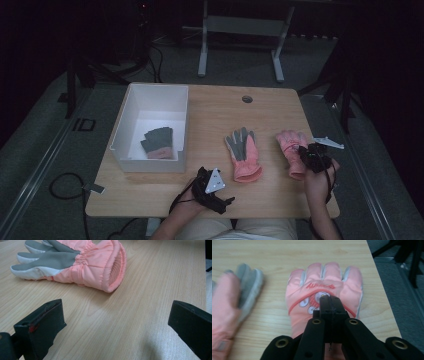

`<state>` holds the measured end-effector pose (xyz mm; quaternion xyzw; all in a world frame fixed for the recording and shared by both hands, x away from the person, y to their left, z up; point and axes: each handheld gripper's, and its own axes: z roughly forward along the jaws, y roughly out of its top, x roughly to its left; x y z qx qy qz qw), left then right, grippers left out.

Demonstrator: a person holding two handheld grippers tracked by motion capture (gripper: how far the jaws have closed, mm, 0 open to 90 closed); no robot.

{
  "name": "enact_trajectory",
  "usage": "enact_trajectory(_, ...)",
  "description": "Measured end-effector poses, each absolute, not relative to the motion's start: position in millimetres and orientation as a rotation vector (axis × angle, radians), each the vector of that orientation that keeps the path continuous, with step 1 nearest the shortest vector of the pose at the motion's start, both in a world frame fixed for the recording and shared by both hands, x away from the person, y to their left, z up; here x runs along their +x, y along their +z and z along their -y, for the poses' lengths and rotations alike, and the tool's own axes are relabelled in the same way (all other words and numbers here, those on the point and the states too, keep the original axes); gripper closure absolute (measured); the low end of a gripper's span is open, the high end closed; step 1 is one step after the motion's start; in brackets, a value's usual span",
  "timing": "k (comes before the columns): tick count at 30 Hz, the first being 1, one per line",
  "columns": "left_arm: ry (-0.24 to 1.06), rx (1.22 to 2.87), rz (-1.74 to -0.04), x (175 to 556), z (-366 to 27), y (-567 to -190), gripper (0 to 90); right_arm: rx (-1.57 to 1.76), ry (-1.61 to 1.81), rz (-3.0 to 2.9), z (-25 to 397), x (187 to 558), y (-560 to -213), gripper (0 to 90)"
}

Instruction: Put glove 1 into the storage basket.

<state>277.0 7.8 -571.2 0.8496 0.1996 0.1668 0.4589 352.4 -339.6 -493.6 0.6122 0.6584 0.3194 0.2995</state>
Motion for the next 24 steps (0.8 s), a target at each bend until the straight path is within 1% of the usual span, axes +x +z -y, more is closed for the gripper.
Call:
enact_trajectory(7, 0.408, 2.094, -0.483, 277, -8, -571, 0.2, 1.674, 0.806, -1.816, 333, 362, -523, 90.0)
enact_trajectory(19, 0.405, 2.098, -0.482, 277, -8, -572, 0.2, 1.686, 0.821, -1.860, 343, 367, -534, 89.4)
enact_trajectory(22, 0.398, 2.093, -0.485, 277, -10, -573, 0.2, 1.676, 0.830, -1.881, 345, 367, -529, 85.6)
enact_trajectory(24, 0.400, 2.089, -0.483, 277, -10, -573, 0.2, 1.621, 0.848, -1.909, 348, 365, -522, 79.5)
